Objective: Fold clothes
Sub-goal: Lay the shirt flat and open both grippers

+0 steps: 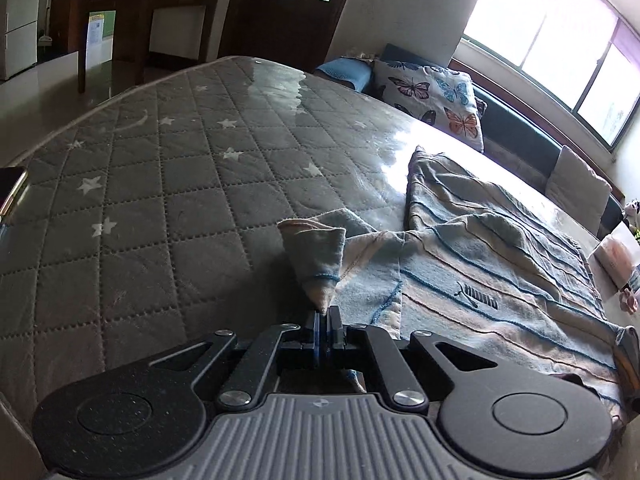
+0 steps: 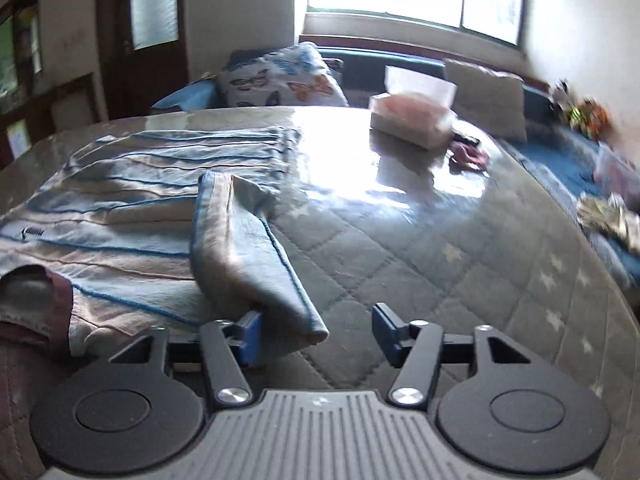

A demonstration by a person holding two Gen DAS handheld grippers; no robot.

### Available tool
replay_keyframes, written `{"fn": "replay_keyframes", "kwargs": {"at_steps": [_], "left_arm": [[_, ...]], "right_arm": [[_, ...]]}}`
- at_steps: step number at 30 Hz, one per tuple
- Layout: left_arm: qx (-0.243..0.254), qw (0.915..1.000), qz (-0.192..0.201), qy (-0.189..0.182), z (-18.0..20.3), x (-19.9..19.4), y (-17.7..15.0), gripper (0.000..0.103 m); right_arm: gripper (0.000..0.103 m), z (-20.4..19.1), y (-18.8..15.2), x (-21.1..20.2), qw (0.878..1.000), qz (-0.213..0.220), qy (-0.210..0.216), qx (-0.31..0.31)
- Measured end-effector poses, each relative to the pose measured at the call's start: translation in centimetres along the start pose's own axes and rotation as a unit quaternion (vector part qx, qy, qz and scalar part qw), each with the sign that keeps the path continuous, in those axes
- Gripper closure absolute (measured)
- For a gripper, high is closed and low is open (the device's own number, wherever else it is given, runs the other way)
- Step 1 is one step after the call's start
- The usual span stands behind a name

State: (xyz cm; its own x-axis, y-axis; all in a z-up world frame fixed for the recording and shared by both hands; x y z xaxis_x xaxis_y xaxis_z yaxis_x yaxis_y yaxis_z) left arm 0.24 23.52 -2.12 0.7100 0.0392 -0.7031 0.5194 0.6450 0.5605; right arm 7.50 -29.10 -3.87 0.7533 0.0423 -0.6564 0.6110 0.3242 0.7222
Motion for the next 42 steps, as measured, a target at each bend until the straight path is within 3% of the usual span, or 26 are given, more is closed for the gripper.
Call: {"fn": "replay_keyframes", "kwargs": {"at_steps": [2,6,11,13,17,22,24,26,27,29,32,37,41,42], "left_arm": [[-0.001,1.0,0.001,0.002,0.0,0.0,-0.1,0.099],[-0.004,0.9999,0.0,0.009,-0.2,0.1,-0.1,0.099],[-0.004,0.9997,0.002,0.024,-0.2,-0.1,-0.4,0.093],[0.002,0.9996,0.005,0.029,-0.1,-0.3,-0.5,0.091],[0.023,0.9984,0.027,0.043,0.4,-1.4,-0.4,0.075],[0.061,0.9965,0.051,0.027,1.9,-3.4,-1.0,0.069],[0.089,0.995,0.046,0.008,3.1,-3.8,-2.0,0.065],[0.124,0.9917,0.029,-0.016,4.7,-3.8,-3.4,0.06],[0.142,0.9893,0.021,-0.028,5.5,-3.8,-4.1,0.059],[0.177,0.9829,0.005,-0.052,7.0,-3.8,-5.6,0.058],[0.227,0.9697,-0.021,-0.086,9.3,-3.4,-7.9,0.053],[0.277,0.9529,-0.047,-0.114,10.9,-2.6,-10.1,0.052],[0.293,0.9473,-0.062,-0.114,10.9,-1.6,-10.5,0.053],[0.295,0.9465,-0.065,-0.113,10.8,-1.4,-10.5,0.054]], "right_arm": [[0.042,0.5,0.4,0.0,1.0,0.01,-0.006,0.015],[0.038,3.9,0.4,-0.2,0.992,0.018,-0.011,0.121],[0.038,5.8,-0.6,-0.8,0.988,0.006,-0.047,0.145],[0.038,5.8,-0.7,-1.0,0.989,0.008,-0.041,0.142],[0.038,4.6,-0.5,-0.2,0.993,0.005,-0.014,0.114],[0.041,3.3,-0.2,1.8,0.996,-0.017,-0.012,0.091],[0.051,3.0,-0.4,2.6,0.996,-0.028,-0.021,0.083],[0.062,2.8,-0.6,2.7,0.996,-0.03,-0.024,0.077],[0.076,2.8,-0.6,2.7,0.997,-0.029,-0.026,0.072],[0.094,2.8,-0.8,2.4,0.997,-0.027,-0.019,0.073],[0.097,2.9,-1.0,1.4,0.997,-0.023,-0.014,0.077],[0.097,2.4,-1.2,-1.9,0.997,-0.023,-0.009,0.079],[0.095,1.9,-1.6,-3.8,0.997,-0.031,-0.011,0.064],[0.088,1.9,-1.8,-3.8,0.997,-0.038,-0.018,0.059]]}}
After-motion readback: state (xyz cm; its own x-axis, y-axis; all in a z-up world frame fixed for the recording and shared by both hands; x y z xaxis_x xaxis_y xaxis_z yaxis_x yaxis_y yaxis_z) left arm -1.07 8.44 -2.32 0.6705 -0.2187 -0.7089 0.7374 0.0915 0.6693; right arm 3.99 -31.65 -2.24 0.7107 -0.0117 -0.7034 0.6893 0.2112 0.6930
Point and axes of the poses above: each gripper's, at about its wrist camera, not at the fingertips, and x roughly the way its jaws point, z to its right, y to its top, the point moved 2 cm from there along x, roughly the way its jaws point, and after that the axes turned 15 degrees about -x, right-handed, at the moved point
